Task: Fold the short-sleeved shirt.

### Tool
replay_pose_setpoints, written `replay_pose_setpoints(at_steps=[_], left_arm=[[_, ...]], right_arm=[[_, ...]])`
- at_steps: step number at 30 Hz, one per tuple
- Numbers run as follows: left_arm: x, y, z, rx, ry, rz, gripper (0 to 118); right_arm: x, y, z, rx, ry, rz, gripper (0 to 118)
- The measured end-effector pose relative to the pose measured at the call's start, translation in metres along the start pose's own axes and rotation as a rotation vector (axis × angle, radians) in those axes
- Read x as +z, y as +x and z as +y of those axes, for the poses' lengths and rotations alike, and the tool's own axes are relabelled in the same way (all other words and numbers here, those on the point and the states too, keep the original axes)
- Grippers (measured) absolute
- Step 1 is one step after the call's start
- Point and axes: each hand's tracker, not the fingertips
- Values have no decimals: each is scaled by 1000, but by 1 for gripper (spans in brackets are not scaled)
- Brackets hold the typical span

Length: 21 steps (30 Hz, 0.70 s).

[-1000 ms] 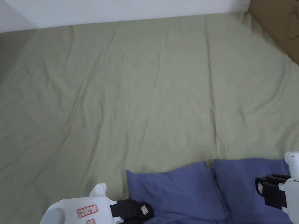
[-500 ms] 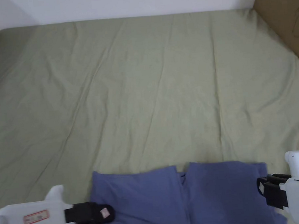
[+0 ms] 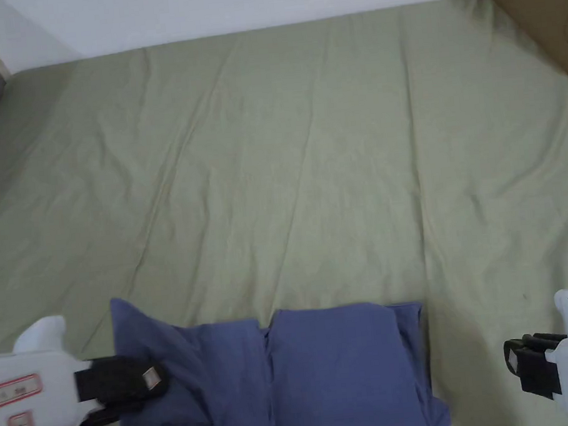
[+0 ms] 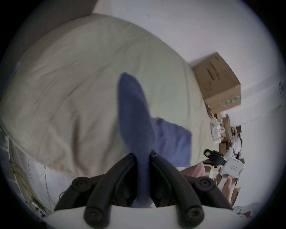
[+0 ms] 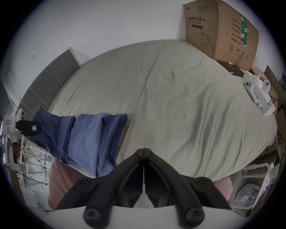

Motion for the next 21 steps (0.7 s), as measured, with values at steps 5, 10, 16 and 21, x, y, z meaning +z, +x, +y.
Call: replay_pose_setpoints(at_steps=[5,10,16,21], left_arm=[[-45,97,-15,-198,-31,-87,7],[-140,155,-31,-258,-201,-175,27],[-184,167,-44,-270,-287,-170,105],[-155,140,-27,-210,-138,-108,4]], right_arm=[[6,20,-2,-43,15,-11,0],[13,42,-7,-79,20,-38,0],[20,63,-17,-135,13,-55,0],[18,70,-21,-140,4,-75,0]])
